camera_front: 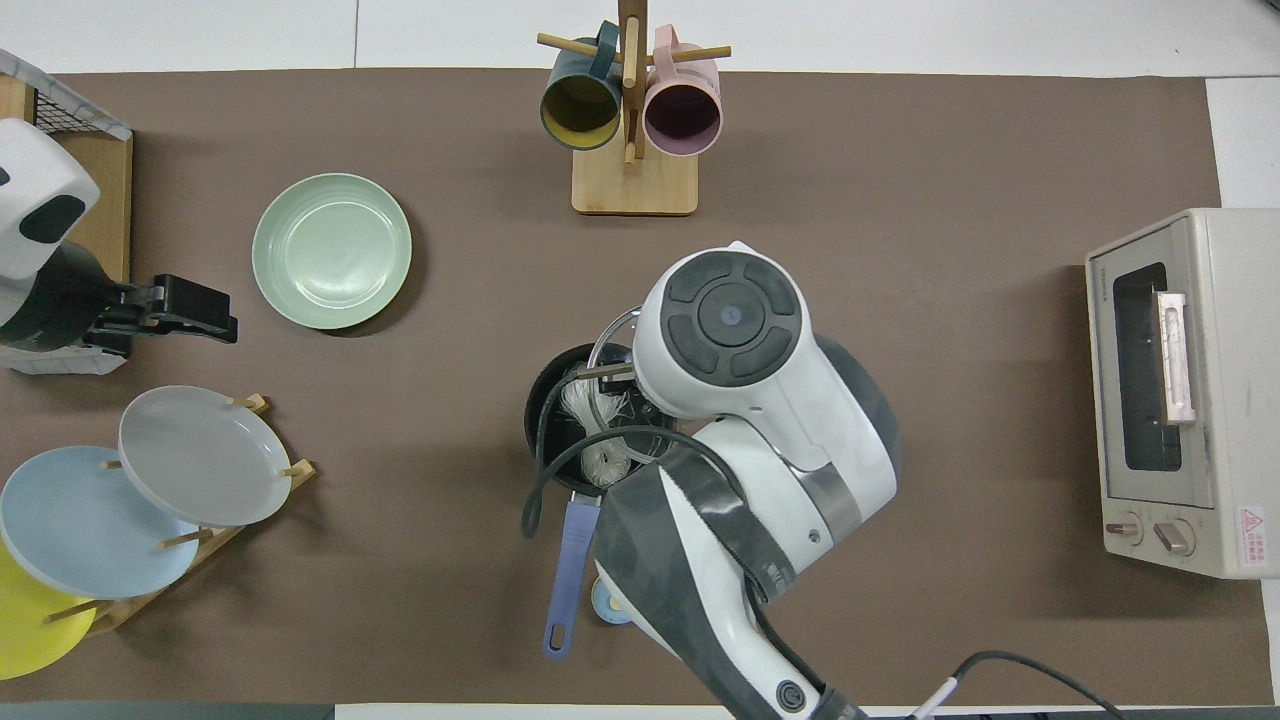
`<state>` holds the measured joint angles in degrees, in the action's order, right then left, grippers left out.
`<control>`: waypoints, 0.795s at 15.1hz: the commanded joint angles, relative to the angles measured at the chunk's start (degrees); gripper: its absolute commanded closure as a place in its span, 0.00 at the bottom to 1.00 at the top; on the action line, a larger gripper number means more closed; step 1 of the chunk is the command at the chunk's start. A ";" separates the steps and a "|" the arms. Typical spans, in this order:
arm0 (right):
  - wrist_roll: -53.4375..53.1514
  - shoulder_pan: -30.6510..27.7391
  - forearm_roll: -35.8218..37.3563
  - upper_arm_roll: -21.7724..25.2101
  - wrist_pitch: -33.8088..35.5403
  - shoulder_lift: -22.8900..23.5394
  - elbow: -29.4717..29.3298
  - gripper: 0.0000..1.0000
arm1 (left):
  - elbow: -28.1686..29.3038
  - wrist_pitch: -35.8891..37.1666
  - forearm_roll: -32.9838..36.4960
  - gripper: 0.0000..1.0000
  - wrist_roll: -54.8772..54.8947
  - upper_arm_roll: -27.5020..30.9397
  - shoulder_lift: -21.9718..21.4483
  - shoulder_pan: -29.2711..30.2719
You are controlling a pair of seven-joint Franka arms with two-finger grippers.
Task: Transfer vermicelli from plate to pot
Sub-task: 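Lower the glass lid onto the black pot with the right gripper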
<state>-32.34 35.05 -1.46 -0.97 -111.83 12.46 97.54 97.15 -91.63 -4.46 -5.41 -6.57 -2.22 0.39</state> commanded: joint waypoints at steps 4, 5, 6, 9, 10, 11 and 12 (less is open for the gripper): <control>-8.08 6.16 0.23 0.26 -3.39 4.67 -1.74 0.41 | 1.82 -2.32 3.57 0.00 0.67 -0.64 -1.12 1.28; -8.35 6.60 0.23 0.26 -3.56 5.46 -2.17 0.41 | 1.03 -2.24 3.75 0.00 0.58 -0.64 -0.77 1.10; -8.35 6.69 0.23 0.26 -3.48 5.90 -2.35 0.41 | 0.50 -1.89 3.93 0.00 0.58 -0.55 -0.51 0.84; -8.26 6.70 0.75 0.26 -3.39 6.17 -2.27 0.41 | -2.39 -1.27 4.80 0.00 0.58 2.67 1.25 -3.27; -8.35 6.70 0.75 0.26 -3.39 6.35 -2.27 0.41 | -3.19 -1.18 4.98 0.00 0.58 4.61 1.34 -5.38; -8.35 6.78 0.75 0.26 -3.39 6.70 -2.27 0.41 | -3.02 -1.27 4.90 0.00 0.58 4.72 1.25 -5.67; -8.35 6.78 0.75 0.26 -3.48 7.13 -2.27 0.41 | -2.76 -1.27 4.81 0.00 0.58 4.63 1.08 -5.49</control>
<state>-40.06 41.86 -1.15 -0.68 -115.50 18.53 96.65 95.76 -92.91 -1.09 -5.04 -3.56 -2.02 -3.24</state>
